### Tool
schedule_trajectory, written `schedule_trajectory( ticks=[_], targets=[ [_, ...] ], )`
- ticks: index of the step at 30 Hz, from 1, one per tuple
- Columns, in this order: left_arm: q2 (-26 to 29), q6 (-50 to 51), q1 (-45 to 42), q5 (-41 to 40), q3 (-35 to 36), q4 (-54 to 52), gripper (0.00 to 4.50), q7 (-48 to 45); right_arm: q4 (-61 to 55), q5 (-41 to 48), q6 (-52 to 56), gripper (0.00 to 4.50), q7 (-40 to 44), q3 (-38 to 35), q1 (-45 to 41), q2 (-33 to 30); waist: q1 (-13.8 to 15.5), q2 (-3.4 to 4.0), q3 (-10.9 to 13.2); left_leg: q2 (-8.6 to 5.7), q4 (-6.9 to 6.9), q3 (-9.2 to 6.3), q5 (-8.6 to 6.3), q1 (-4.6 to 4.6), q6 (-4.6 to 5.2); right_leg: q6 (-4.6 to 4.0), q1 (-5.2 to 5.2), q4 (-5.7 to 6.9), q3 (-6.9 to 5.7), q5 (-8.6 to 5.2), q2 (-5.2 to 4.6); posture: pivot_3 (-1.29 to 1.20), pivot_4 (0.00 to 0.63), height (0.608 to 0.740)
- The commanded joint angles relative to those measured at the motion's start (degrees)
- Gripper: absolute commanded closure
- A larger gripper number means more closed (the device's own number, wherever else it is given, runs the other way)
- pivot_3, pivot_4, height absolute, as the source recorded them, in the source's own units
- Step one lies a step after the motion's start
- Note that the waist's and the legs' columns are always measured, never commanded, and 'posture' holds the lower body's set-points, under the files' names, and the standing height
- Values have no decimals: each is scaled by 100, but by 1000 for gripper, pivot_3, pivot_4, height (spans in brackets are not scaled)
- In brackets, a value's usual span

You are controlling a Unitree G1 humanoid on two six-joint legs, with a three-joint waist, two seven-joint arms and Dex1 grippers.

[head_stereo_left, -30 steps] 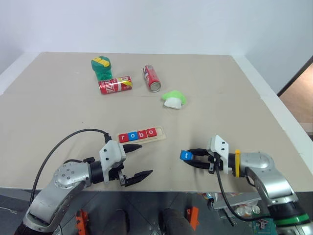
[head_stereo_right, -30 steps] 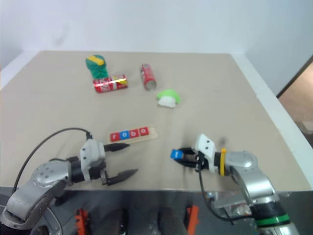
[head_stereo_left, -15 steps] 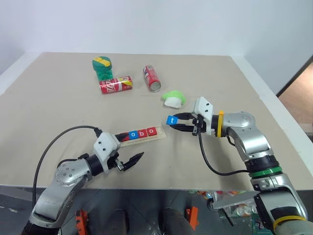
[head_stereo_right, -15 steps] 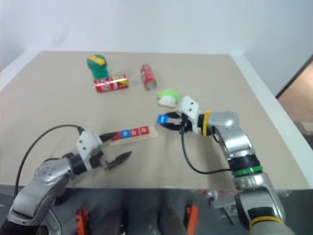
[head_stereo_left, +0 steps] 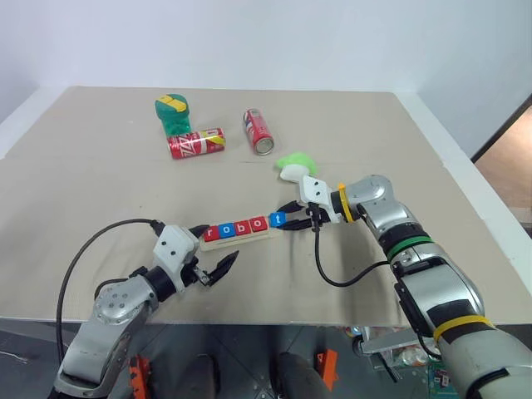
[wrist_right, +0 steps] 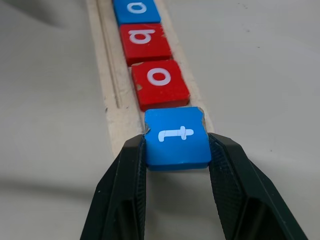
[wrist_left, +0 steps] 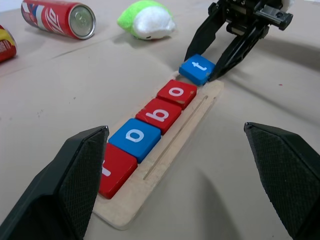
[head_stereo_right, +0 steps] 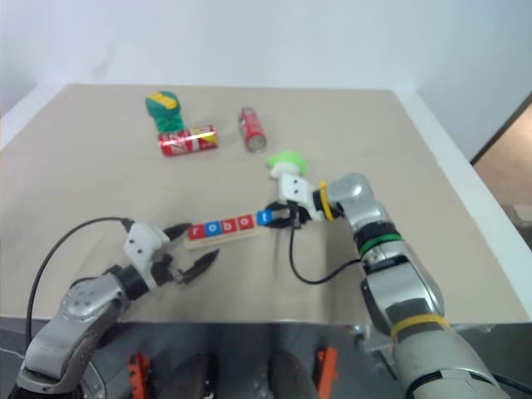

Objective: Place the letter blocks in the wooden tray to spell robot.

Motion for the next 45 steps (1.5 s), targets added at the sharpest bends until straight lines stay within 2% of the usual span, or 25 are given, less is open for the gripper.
schedule_trajectory(
  ticks=[1,16,23,24,45],
  targets=[
    [-31,-40,67,-4,68,-243,0,73,296,-108,-299,3302,154,-68,-296,132,-1,0,0,1,0,1,1,3,0,-1,0,1,0,1,1,0,150,740],
    [-60,-127,122,118,-31,-244,0,162,866,-459,-411,3302,-45,-80,-652,462,-6,1,0,5,1,2,1,5,-1,-5,0,2,-3,3,2,0,150,740],
    [-89,-173,140,188,-70,-243,0,205,976,-542,-332,3302,113,-72,-678,511,-6,1,0,5,0,3,1,6,-1,-5,0,3,-3,3,2,0,150,740],
    [-92,-179,139,200,-70,-237,0,201,983,-533,-308,2799,151,-85,-684,523,-6,1,0,5,0,3,1,6,-1,-5,1,3,-3,3,2,0,150,740],
    [-57,-168,96,258,-108,-182,0,58,857,-430,442,2799,528,-329,-664,549,-6,2,0,5,-1,3,1,5,-1,-5,0,3,-4,2,2,0,150,740]
  ],
)
